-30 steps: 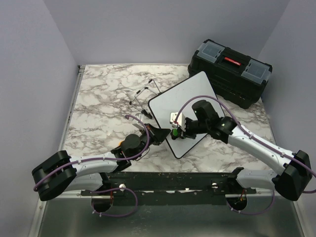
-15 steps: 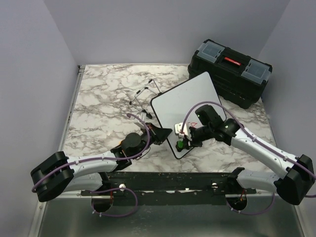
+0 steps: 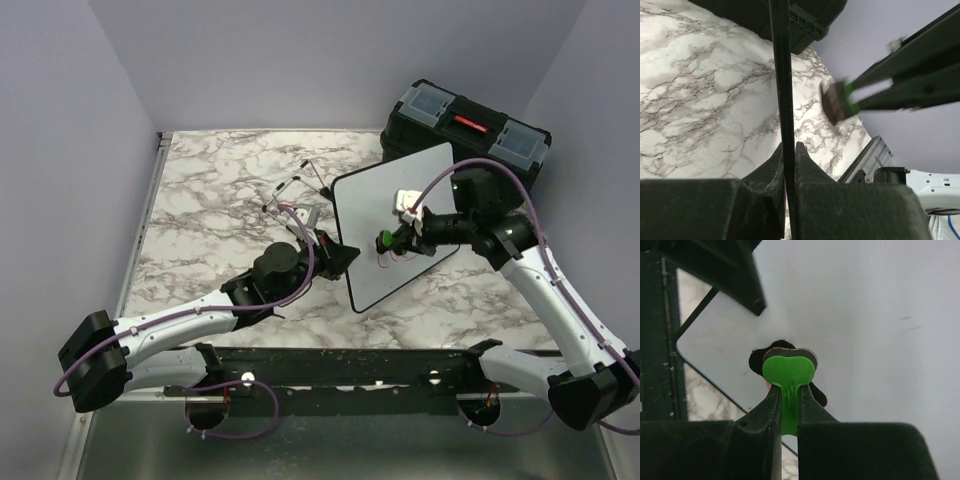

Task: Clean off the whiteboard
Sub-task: Erase the whiteboard at the center of the board.

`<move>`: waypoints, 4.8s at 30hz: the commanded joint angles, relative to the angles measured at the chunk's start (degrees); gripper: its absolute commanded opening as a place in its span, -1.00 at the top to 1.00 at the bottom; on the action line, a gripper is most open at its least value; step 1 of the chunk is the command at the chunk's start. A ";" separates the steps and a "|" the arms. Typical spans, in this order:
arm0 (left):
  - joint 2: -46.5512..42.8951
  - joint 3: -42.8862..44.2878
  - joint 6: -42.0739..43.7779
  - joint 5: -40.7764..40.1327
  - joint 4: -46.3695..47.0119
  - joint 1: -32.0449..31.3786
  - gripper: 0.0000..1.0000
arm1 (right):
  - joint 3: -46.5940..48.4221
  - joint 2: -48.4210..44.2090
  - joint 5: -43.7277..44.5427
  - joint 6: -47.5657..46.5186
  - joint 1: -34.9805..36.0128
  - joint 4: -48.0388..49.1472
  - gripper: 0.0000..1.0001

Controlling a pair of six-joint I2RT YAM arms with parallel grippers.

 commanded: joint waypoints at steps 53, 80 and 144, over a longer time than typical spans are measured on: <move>-0.49 2.05 -4.66 2.64 1.16 0.66 1.00 | -23.93 1.28 -0.24 4.28 8.22 8.24 0.99; -1.05 -1.09 -5.63 3.34 4.86 0.74 1.00 | -24.09 -2.44 -6.74 0.90 8.81 7.40 0.99; -1.81 -3.91 -7.49 4.59 9.36 0.74 1.00 | -23.26 0.43 27.09 29.37 2.68 37.60 0.99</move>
